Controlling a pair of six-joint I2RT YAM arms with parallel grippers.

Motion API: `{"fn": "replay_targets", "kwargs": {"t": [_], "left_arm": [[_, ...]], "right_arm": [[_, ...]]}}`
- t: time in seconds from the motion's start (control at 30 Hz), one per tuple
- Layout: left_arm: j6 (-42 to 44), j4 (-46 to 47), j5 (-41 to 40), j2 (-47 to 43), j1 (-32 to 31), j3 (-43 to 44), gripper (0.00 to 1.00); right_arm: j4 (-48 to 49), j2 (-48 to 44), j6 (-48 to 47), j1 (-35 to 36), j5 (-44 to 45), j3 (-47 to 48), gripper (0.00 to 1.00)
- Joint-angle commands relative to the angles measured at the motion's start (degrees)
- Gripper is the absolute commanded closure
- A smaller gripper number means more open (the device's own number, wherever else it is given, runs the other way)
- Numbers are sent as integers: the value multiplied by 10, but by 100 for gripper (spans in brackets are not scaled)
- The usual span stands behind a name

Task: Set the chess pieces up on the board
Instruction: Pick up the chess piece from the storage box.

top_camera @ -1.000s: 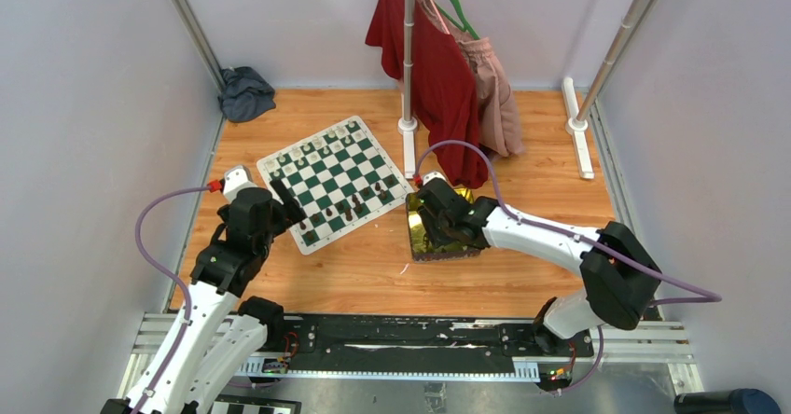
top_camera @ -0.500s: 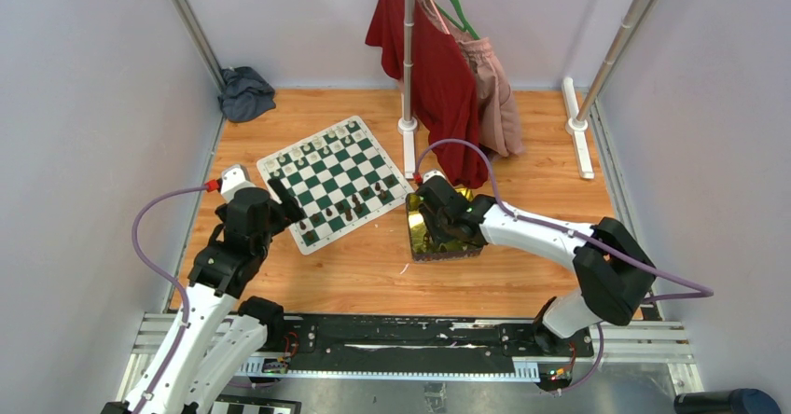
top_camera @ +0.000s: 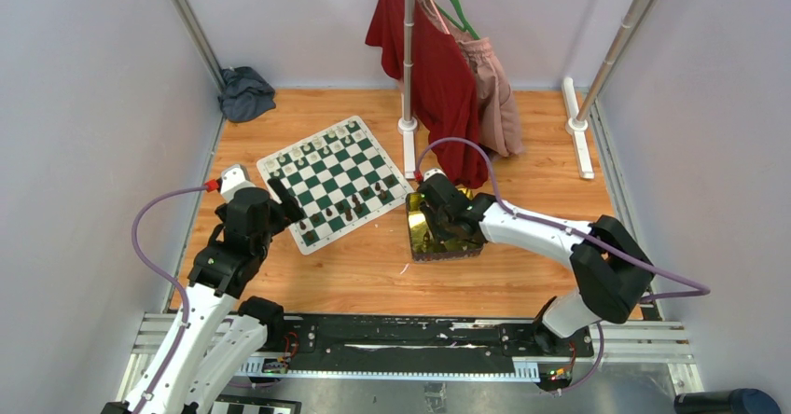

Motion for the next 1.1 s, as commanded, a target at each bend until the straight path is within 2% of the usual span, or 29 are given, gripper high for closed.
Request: {"fn": "replay_targets", "kwargs": {"t": [0.0,0.47,1.07], "left_arm": [[6,-5,-7,-2,-5,16,0],[4,-5,-10,-2,-5,14,0],[0,-5,-7,-2,-5,13,0]], "right_arm": [[1,13,-8,-7,-9,17,69],[0,19,-11,-12,-18,19,73],[-1,9,-6,-14,-15,1,73]]}}
